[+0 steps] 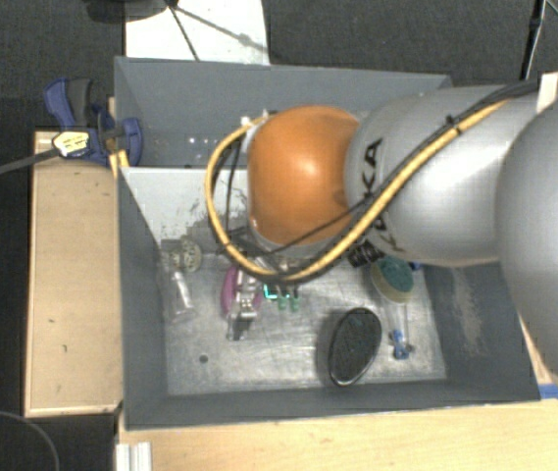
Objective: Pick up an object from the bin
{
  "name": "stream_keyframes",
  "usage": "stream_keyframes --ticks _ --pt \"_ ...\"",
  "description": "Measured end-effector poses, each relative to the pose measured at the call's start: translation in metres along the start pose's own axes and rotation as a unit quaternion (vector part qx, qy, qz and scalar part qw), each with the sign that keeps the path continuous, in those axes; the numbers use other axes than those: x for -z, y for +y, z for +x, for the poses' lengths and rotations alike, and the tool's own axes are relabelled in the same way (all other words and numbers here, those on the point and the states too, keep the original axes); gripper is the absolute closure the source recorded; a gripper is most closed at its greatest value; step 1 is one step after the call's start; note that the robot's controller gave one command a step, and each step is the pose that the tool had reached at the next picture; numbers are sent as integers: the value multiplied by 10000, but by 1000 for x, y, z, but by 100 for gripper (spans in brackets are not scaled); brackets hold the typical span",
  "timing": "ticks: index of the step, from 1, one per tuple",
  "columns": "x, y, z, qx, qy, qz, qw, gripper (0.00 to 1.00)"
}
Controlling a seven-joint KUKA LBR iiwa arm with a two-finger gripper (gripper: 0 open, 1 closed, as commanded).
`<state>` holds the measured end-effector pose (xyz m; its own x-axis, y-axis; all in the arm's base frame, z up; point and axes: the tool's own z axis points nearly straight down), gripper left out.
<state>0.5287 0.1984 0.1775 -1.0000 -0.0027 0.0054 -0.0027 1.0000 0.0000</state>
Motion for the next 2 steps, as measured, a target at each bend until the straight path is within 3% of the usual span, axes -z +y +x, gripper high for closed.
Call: stream_keyframes --ticks 1,2 --pt "-84 -58 -39 -128 -142 -32 9998 0" --pt "-72 -46 -18 1278 -54 -4 9918 0"
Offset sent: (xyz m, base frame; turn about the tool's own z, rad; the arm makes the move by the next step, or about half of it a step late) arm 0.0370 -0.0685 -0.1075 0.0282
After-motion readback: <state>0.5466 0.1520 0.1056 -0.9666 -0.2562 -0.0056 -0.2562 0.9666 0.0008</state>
